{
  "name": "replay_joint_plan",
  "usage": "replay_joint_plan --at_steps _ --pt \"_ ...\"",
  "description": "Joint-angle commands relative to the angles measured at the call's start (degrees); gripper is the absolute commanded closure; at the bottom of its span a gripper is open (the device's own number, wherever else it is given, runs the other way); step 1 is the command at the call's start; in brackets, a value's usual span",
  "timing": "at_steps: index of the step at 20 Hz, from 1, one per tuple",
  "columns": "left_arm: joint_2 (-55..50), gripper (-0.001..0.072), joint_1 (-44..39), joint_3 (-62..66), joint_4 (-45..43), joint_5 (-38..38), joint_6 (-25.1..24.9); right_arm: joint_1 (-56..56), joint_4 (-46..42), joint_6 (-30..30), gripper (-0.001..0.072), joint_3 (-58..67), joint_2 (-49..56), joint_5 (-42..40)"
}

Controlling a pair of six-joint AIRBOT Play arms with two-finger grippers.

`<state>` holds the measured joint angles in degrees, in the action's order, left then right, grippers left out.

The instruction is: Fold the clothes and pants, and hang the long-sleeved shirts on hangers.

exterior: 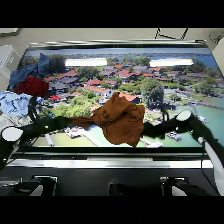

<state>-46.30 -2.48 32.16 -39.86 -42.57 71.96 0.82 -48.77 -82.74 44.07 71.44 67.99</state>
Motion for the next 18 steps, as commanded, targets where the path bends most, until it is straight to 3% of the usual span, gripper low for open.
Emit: replay_joint_plan --at_steps 1,7,10,15,18 --pt "1.8 0.0688 1.9 9.1 -2.8 0.0 -4.2 -0.3 -5.1 -1.3 0.0682 18.6 -5.9 -1.5" --pt "3.1 0.0688 13.8 51.3 -4.3 0.6 -4.3 -0.3 -36.1 -10.3 0.0680 60.8 -16.5 -26.2" --pt "4.3 0.0688 16.2 62.9 -4.3 0.6 -4.3 -0.3 -40.0 -11.5 0.0680 66.4 -20.7 -26.0" --pt "6.8 0.0688 16.4 65.1 -7.3 4.9 -4.3 -0.3 -45.9 -11.5 0.0680 66.4 -22.9 -25.5" --pt "5.7 0.0687 16.4 65.0 -17.6 2.6 2.9 -0.3 -48.5 -11.5 0.0680 66.4 -21.4 -14.4"
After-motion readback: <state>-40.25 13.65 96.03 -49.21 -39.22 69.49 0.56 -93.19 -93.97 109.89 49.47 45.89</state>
